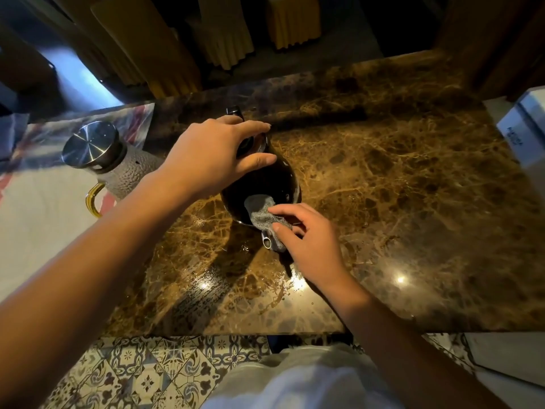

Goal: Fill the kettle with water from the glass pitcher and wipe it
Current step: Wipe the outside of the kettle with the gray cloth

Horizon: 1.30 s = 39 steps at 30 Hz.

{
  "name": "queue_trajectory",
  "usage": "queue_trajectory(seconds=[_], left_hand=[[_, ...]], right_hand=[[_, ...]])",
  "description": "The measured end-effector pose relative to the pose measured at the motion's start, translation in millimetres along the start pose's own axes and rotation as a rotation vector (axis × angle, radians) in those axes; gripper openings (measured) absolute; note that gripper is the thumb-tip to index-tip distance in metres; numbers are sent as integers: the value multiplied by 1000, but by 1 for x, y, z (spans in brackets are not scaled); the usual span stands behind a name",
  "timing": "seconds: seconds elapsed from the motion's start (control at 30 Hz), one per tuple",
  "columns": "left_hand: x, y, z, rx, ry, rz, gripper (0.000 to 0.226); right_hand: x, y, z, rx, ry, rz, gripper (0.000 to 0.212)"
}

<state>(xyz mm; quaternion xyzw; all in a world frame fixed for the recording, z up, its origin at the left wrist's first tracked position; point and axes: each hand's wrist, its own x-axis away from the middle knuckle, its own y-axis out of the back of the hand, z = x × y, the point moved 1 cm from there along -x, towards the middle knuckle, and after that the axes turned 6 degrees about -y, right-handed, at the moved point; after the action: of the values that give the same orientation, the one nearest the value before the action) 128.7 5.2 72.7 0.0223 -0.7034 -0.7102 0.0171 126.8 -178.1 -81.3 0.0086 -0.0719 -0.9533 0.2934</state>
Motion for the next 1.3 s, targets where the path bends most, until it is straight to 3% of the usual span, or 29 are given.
queue_trajectory(seconds=[0.3, 0.47, 0.57, 0.73, 1.1, 1.23, 1.3], left_hand=[[4, -8, -2, -105, 13, -43, 73], [4, -10, -1, -112, 30, -33, 74], [5, -9, 1, -100, 6, -30, 74], [3, -8, 6, -86, -21, -32, 76], [5, -9, 1, -86, 8, -47, 73], [1, -6, 10, -53, 12, 26, 79], [-2, -4, 13, 0, -16, 68, 81]], right_hand=[[-6, -20, -41, 288, -164, -178, 20], [-8, -33, -35, 477, -125, -114, 25], [-6, -25, -37, 418, -183, -75, 24], [-6, -1, -23, 235, -108, -214, 19], [-4, -8, -15, 292, -216, -98, 16], [4, 12, 7, 81, -58, -196, 14], [6, 11, 26, 12, 47, -128, 10]])
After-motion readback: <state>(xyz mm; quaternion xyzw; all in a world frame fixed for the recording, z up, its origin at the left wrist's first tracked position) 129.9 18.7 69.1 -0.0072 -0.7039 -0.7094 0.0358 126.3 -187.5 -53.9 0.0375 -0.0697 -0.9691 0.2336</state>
